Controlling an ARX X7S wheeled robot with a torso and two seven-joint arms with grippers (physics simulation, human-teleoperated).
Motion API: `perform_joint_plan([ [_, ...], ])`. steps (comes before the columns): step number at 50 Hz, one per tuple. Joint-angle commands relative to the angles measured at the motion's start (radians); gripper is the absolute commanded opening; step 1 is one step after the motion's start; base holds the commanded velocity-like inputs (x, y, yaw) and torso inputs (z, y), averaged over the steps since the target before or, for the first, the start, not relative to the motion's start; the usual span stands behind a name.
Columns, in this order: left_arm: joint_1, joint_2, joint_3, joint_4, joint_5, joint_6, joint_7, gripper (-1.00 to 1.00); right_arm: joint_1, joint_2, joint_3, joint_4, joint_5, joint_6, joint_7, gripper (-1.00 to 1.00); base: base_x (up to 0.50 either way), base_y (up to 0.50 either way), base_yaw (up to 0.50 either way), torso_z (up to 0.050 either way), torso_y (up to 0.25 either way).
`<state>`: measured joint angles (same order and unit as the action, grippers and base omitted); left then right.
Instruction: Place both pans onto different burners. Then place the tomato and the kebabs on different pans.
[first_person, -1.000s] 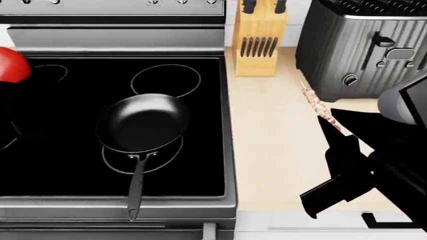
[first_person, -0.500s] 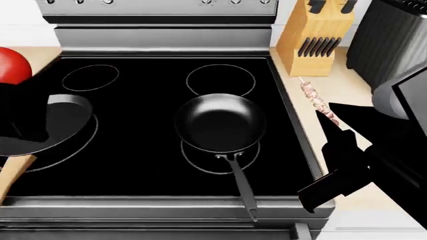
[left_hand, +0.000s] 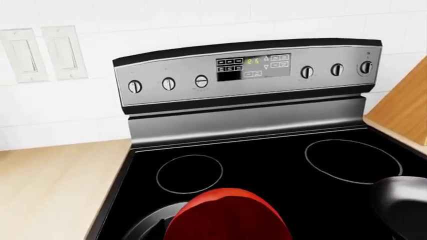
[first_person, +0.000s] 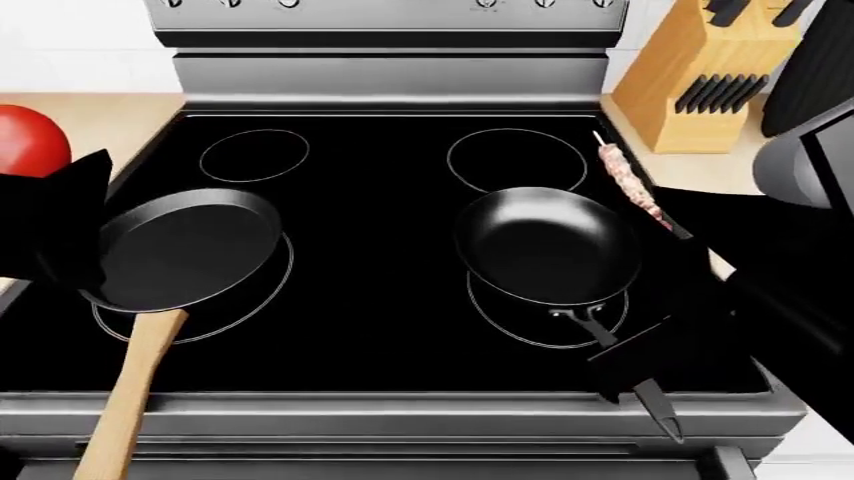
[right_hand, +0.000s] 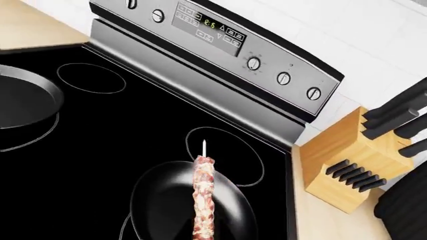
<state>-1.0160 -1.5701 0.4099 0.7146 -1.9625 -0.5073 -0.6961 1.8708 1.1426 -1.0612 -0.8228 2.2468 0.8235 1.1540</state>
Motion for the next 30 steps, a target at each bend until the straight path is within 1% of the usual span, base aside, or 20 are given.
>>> perform_joint_plan([
  [1,-0.023,0.000,-0.010,-0.002,-0.011,0.007,-0.008,-1.00,-0.003,-0.005,0.024,0.013,-0.033,-0.026,-0.011,-1.00,0.00,0.00,0.00,0.000,0.000],
  [3,-0.024,0.000,-0.013,-0.001,-0.014,0.005,-0.010,-1.00,-0.004,-0.010,0.016,0.020,-0.024,-0.020,-0.004,-1.00,0.00,0.00,0.00,0.000,0.000],
  [8,-0.027,0.000,-0.023,-0.003,-0.020,-0.008,-0.013,-1.00,-0.006,-0.009,0.015,0.022,-0.017,-0.025,0.005,-1.00,0.33,0.00,0.00,0.000,0.000],
  [14,-0.027,0.000,-0.031,-0.008,-0.024,-0.016,-0.019,-1.00,-0.004,-0.013,0.011,0.025,-0.011,-0.020,0.019,-1.00,0.01,0.00,0.00,0.000,0.002],
  [17,-0.024,0.000,-0.033,-0.007,-0.024,-0.016,-0.020,-1.00,0.007,-0.031,0.004,0.042,-0.007,-0.010,0.036,-1.00,0.00,0.00,0.00,0.000,0.000],
  [23,-0.021,0.000,-0.038,-0.005,-0.026,-0.016,-0.023,-1.00,0.018,-0.131,-0.050,0.155,-0.032,0.018,0.090,-1.00,0.00,0.00,0.00,0.000,0.000],
  [26,-0.021,0.000,-0.041,-0.006,-0.029,-0.016,-0.024,-1.00,0.011,-0.187,-0.081,0.226,-0.050,0.034,0.090,-1.00,0.00,0.00,0.00,0.000,0.000],
  [30,-0.015,0.000,-0.041,-0.007,-0.024,-0.011,-0.019,-1.00,-0.005,-0.233,-0.120,0.302,-0.073,0.054,0.093,-1.00,0.00,0.00,0.00,0.000,0.000],
])
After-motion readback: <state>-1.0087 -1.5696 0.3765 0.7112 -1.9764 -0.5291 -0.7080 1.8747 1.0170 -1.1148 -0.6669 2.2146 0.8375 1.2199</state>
